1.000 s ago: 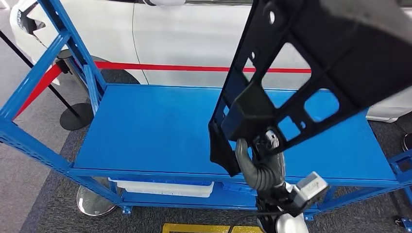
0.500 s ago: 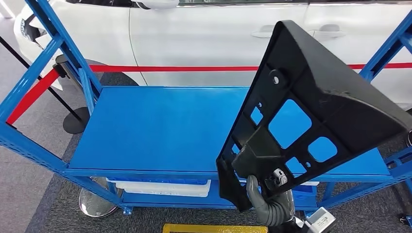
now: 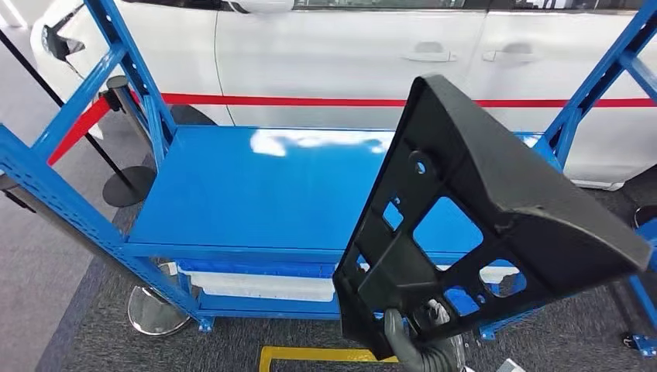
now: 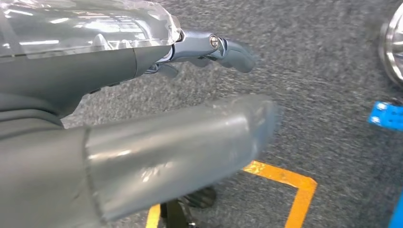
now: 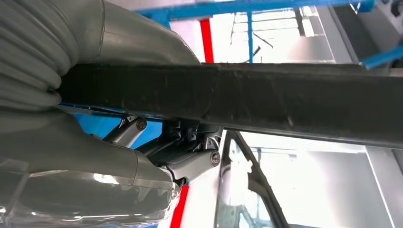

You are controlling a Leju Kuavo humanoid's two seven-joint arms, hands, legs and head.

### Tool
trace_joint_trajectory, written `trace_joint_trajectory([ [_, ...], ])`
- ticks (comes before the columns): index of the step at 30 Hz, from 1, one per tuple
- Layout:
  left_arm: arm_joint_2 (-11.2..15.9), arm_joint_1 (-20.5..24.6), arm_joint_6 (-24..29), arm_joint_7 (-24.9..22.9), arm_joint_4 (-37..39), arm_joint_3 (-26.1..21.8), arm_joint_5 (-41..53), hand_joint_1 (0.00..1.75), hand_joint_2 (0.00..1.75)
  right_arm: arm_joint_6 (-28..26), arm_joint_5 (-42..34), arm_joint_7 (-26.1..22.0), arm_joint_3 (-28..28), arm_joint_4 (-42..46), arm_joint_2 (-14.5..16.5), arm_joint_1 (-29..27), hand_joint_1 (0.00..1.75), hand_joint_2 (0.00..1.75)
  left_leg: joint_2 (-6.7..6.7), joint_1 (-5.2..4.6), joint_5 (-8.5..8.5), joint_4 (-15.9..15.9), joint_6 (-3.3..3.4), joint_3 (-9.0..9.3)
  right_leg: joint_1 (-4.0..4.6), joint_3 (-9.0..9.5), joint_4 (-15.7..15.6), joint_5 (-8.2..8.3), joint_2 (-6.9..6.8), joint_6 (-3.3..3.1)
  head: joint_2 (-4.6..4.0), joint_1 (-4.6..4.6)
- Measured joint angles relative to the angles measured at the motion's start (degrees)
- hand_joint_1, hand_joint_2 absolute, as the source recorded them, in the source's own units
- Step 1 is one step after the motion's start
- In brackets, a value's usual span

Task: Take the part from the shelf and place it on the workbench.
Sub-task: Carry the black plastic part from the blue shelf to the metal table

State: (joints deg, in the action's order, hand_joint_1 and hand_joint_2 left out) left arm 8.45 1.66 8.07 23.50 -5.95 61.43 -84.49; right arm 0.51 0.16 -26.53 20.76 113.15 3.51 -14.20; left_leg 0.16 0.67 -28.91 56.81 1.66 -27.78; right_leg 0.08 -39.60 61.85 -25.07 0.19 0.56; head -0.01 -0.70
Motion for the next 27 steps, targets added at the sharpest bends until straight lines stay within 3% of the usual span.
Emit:
trace_joint_trajectory([
  [2, -0.05, 0.07, 0.07, -0.12, 0.00, 0.07, -0.17, 0.00, 0.00, 0.17, 0.16, -0.01, -0.02, -0.01, 0.01, -0.33, 1.75, 1.75, 0.24, 0.01, 1.31, 0.08, 0.38, -1.58, -0.27, -1.89, 6.88, -6.13, 0.03, 0.57, -0.01, 0.20],
  [3, -0.07, 0.06, 0.09, -0.14, 0.00, 0.08, -0.21, 0.00, 0.00, 0.20, 0.20, -0.01, -0.05, -0.02, 0.01, -0.50, 1.75, 1.75, 0.31, 0.00, 1.94, 0.16, 0.35, -2.39, -0.39, -2.52, 10.45, -8.10, -0.01, 0.79, 0.00, 0.25],
  [4, -0.08, 0.05, 0.12, -0.14, 0.00, 0.09, -0.24, 0.00, 0.00, 0.22, 0.21, 0.00, -0.10, -0.02, 0.01, -0.67, 1.75, 1.75, 0.35, -0.01, 2.51, 0.25, 0.28, -3.23, -0.49, -2.51, 12.75, -8.79, -0.04, 0.93, 0.00, 0.30],
  [5, -0.09, 0.05, 0.14, -0.14, 0.00, 0.10, -0.25, 0.00, 0.00, 0.23, 0.21, 0.01, -0.21, -0.02, 0.01, -0.83, 1.75, 1.75, 0.38, -0.01, 3.04, 0.36, 0.18, -4.06, -0.61, -1.55, 13.21, -8.38, -0.08, 1.01, 0.01, 0.32],
  [6, -0.11, 0.05, 0.15, -0.14, 0.00, 0.10, -0.26, 0.00, 0.00, 0.23, 0.21, 0.01, -0.33, -0.02, 0.01, -0.93, 1.75, 1.75, 0.39, 0.00, 3.49, 0.50, 0.03, -4.81, -0.71, 0.52, 11.41, -7.21, -0.11, 0.99, 0.00, 0.37],
  [8, -0.16, 0.09, 0.15, -0.13, 0.00, 0.12, -0.26, 0.00, 0.00, 0.23, 0.21, 0.02, -0.54, 0.04, 0.01, -0.99, 1.75, 1.75, 0.36, -0.07, 4.23, 0.98, -0.38, -6.02, -0.73, 7.14, 3.26, -5.43, -0.10, 0.71, 0.00, 0.39],
  [10, -0.19, 0.11, 0.16, -0.12, 0.00, 0.16, -0.27, 0.00, 0.00, 0.23, 0.22, 0.01, -0.65, 0.25, 0.03, -1.02, 1.75, 1.75, 0.31, -0.20, 4.95, 1.46, -1.00, -6.80, -0.48, 11.66, -3.24, -5.46, -0.04, 0.06, 0.01, 0.39],
  [11, -0.19, 0.09, 0.19, -0.11, 0.00, 0.19, -0.27, 0.00, 0.00, 0.23, 0.23, 0.02, -0.74, 0.36, 0.05, -1.08, 1.75, 1.75, 0.30, -0.22, 5.36, 1.52, -1.38, -7.04, -0.28, 12.22, -4.40, -5.61, -0.02, -0.34, 0.01, 0.37],
  [13, -0.18, 0.04, 0.25, -0.11, 0.03, 0.25, -0.28, 0.00, 0.00, 0.23, 0.23, 0.01, -0.93, 0.45, 0.16, -1.25, 1.75, 1.75, 0.26, -0.05, 5.92, 1.54, -2.14, -7.38, -0.26, 11.51, -4.67, -4.88, -0.16, -1.30, 0.01, 0.41],
  [14, -0.18, 0.00, 0.27, -0.11, 0.05, 0.26, -0.28, 0.00, 0.00, 0.23, 0.23, 0.02, -1.01, 0.45, 0.22, -1.32, 1.75, 1.75, 0.23, 0.06, 5.14, 2.07, -2.45, -7.85, -0.31, 10.96, -4.78, -4.27, -0.27, -1.85, 0.01, 0.40],
  [15, -0.18, -0.04, 0.27, -0.11, 0.07, 0.26, -0.29, 0.00, 0.00, 0.23, 0.24, 0.02, -1.07, 0.45, 0.33, -1.37, 1.75, 1.75, 0.19, 0.16, 3.30, 3.55, -2.70, -8.58, -0.40, 10.26, -4.92, -3.58, -0.38, -2.35, 0.01, 0.32],
  [18, -0.18, -0.06, 0.28, -0.11, 0.09, 0.27, -0.29, 0.00, 0.00, 0.23, 0.24, 0.02, -1.29, 0.46, 0.59, -1.46, 1.75, 1.75, 0.15, 0.34, -4.91, 13.49, -3.22, -11.27, -0.12, 7.68, -4.86, -1.54, -0.54, -3.07, -0.01, -0.05],
  [19, -0.19, -0.05, 0.28, -0.11, 0.09, 0.27, -0.29, 0.00, 0.00, 0.24, 0.23, 0.02, -1.36, 0.46, 0.61, -1.50, 1.75, 1.75, 0.15, 0.33, -5.89, 16.31, -3.29, -11.38, 0.04, 6.75, -4.77, -0.86, -0.56, -3.10, -0.01, -0.05],
  [20, -0.19, -0.04, 0.28, -0.11, 0.09, 0.28, -0.29, 0.00, 0.00, 0.25, 0.23, 0.03, -1.42, 0.46, 0.62, -1.55, 1.75, 1.75, 0.15, 0.33, -5.69, 17.71, -3.27, -10.94, 0.17, 5.94, -4.65, -0.30, -0.58, -3.10, -0.01, -0.05],
  [21, -0.19, -0.02, 0.28, -0.11, 0.09, 0.30, -0.28, 0.00, 0.00, 0.25, 0.23, 0.03, -1.47, 0.46, 0.62, -1.59, 1.75, 1.75, 0.15, 0.31, -4.19, 17.05, -3.16, -9.39, 0.28, 5.04, -4.44, 0.27, -0.60, -3.06, 0.00, -0.05],
  [23, -0.15, 0.09, 0.28, -0.11, 0.09, 0.34, -0.28, 0.00, 0.00, 0.26, 0.23, 0.04, -1.56, 0.52, 0.64, -1.72, 1.75, 1.75, 0.14, 0.11, -1.66, 10.80, -2.64, -3.77, 0.40, 3.40, -3.81, 1.25, -0.61, -2.83, 0.01, -0.07],
  [24, -0.11, 0.27, 0.27, -0.11, 0.09, 0.38, -0.28, 0.00, 0.00, 0.26, 0.23, 0.04, -1.61, 0.67, 0.68, -1.81, 1.75, 1.75, 0.13, -0.10, -1.54, 6.11, -2.30, -0.28, 0.48, 2.73, -3.42, 1.71, -0.64, -2.61, 0.01, -0.07],
  [25, -0.07, 0.45, 0.27, -0.10, 0.09, 0.42, -0.28, 0.00, 0.00, 0.26, 0.24, 0.04, -1.65, 0.85, 0.73, -1.90, 1.75, 1.75, 0.11, -0.32, -2.18, 2.61, -1.99, 2.08, 0.49, 2.43, -3.17, 2.14, -0.75, -2.32, 0.00, -0.01],
  [27, -0.01, 0.68, 0.26, -0.07, 0.09, 0.49, -0.29, 0.00, 0.00, 0.27, 0.25, 0.02, -1.70, 1.24, 0.82, -1.99, 1.75, 1.75, 0.09, -0.73, -3.09, -0.57, -1.43, 3.75, 0.41, 2.27, -3.04, 3.05, -0.95, -1.67, 0.00, -0.03],
])
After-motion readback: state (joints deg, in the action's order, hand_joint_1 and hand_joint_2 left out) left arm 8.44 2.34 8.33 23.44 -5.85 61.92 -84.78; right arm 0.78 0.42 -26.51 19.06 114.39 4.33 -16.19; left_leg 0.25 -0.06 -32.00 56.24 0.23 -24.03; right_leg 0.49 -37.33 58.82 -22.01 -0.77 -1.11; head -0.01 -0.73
